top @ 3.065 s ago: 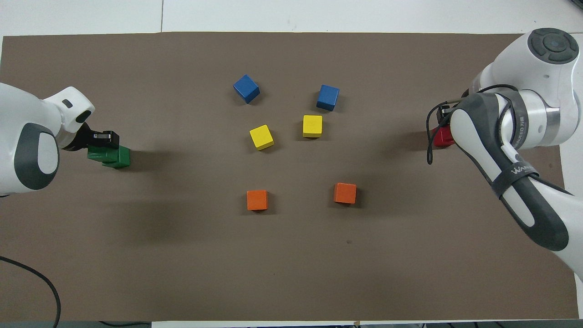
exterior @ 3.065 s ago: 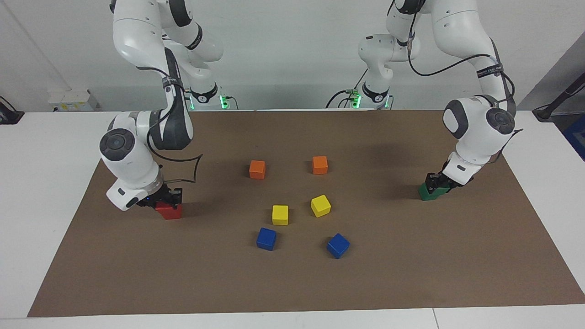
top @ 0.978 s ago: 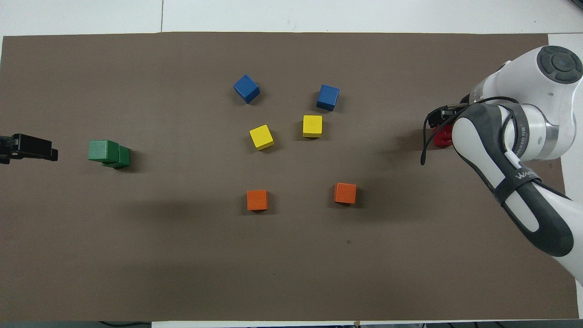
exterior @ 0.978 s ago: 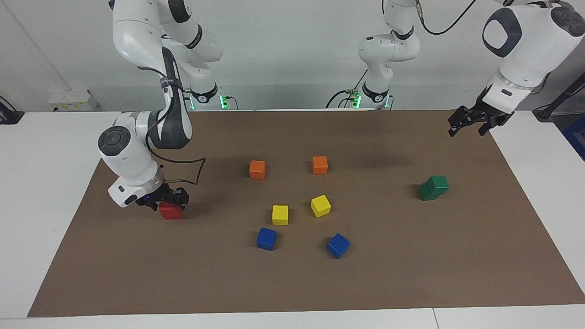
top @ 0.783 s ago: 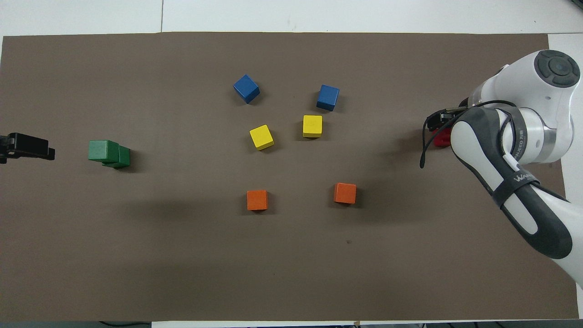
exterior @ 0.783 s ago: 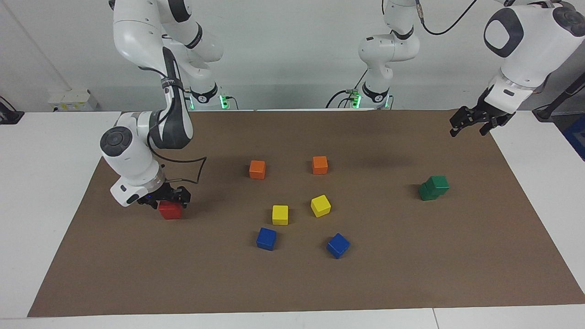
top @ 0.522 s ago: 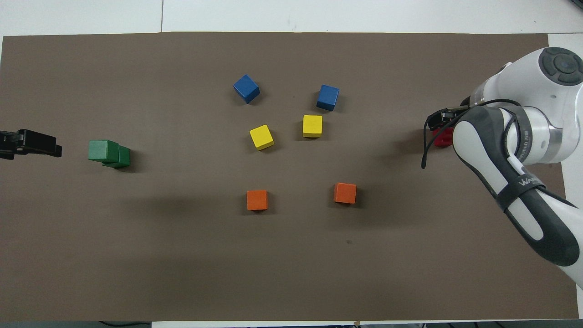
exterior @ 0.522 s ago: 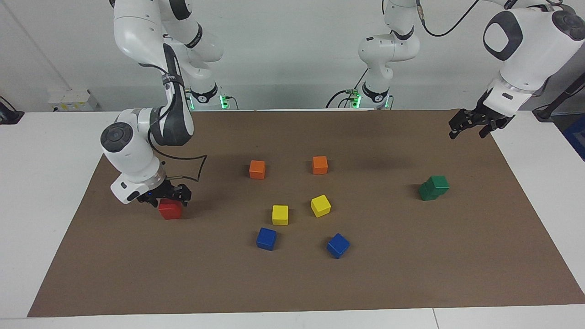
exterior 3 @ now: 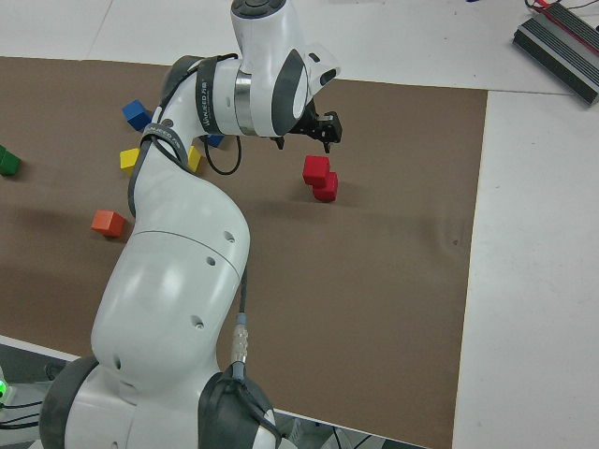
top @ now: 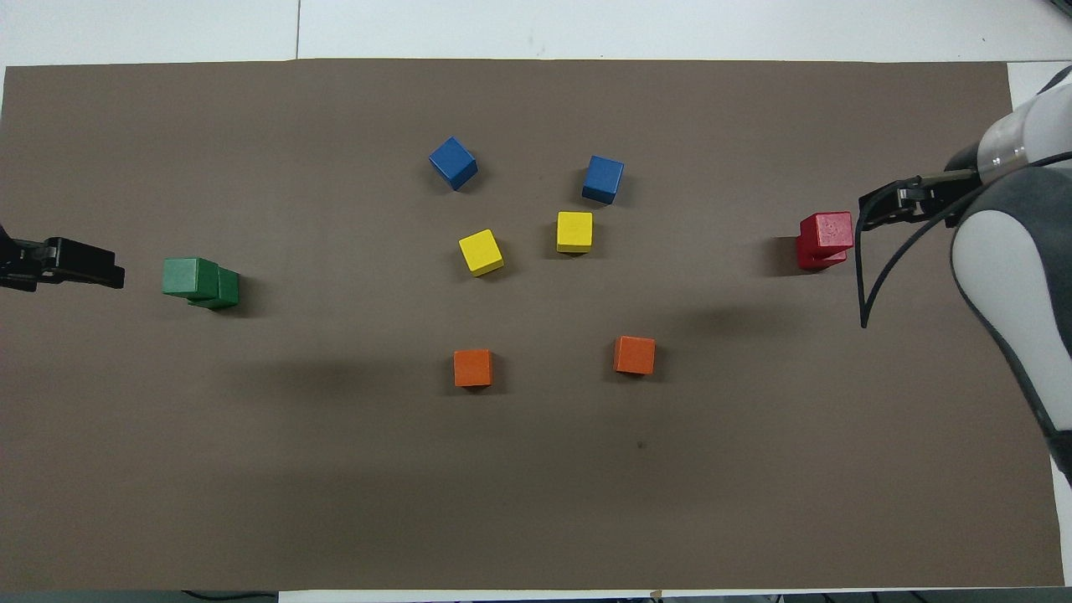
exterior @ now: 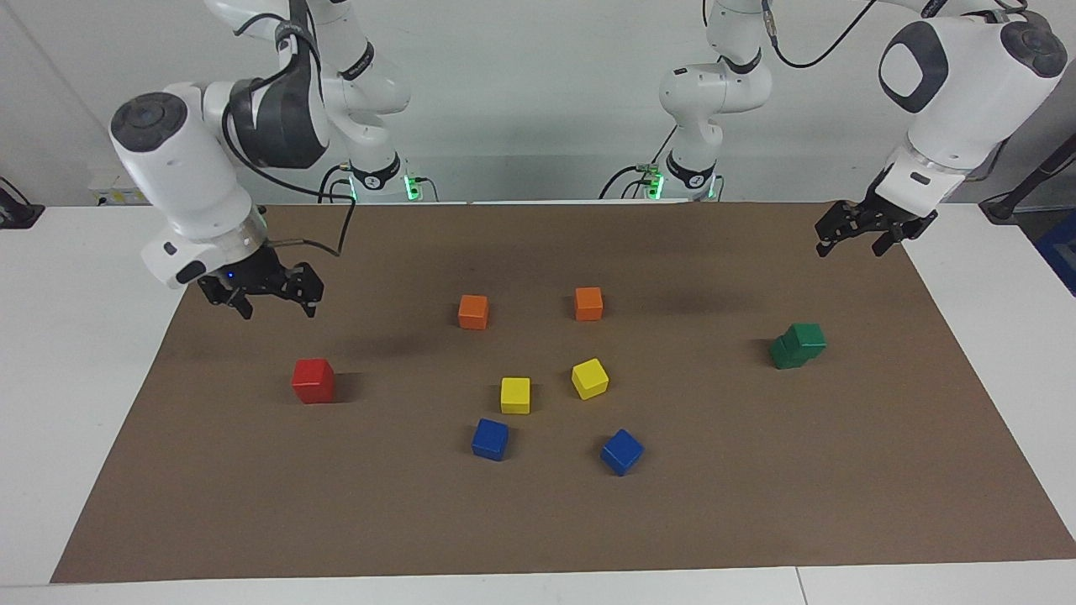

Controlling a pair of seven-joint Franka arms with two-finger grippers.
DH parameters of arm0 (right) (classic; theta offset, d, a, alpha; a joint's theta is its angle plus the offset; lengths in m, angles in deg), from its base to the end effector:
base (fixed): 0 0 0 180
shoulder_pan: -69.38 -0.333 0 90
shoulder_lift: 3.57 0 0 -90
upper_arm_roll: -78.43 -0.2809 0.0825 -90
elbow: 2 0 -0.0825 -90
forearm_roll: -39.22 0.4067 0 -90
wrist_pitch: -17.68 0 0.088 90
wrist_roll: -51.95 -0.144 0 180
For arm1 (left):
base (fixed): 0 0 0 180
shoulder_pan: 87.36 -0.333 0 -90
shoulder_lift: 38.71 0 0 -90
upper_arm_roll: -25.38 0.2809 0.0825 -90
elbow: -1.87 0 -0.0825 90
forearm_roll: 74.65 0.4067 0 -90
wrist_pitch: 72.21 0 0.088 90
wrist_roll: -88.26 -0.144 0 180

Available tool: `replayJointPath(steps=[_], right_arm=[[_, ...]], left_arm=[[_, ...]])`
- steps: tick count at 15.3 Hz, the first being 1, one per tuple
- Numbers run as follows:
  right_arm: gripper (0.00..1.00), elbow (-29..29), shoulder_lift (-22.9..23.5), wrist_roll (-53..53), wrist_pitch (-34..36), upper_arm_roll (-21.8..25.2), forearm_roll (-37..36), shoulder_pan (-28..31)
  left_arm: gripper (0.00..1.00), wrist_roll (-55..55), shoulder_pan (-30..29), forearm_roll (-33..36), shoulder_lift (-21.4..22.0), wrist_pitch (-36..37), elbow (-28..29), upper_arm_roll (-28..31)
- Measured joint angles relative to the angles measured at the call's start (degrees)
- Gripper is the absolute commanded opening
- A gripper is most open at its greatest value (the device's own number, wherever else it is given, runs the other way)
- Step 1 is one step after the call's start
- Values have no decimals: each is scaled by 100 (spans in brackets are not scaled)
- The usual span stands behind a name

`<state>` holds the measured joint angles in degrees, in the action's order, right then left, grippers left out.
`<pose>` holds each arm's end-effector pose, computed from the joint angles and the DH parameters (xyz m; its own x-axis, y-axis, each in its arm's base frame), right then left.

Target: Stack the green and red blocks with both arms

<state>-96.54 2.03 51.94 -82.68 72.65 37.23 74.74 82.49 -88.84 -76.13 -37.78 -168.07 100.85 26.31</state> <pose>0.6129 -0.0015 0.4708 0.9999 0.0129 0.0043 0.0128 -0.9996 0.0244 0.5743 0.0207 0.4927 0.9978 -0.0560 -0.0355 -0.0549 -0.9981 0.0296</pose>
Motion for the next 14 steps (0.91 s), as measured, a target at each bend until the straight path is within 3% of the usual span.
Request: replayJointPath(steps=[5,14], right_arm=[[100,-6,-588,357,602,72,-4,22],[100,54,-605,396,1426,167,-2,59]], left_arm=[[100,0,1,0,0,0,-1,-26],[100,228,27,210,-3,125,-430,-563]])
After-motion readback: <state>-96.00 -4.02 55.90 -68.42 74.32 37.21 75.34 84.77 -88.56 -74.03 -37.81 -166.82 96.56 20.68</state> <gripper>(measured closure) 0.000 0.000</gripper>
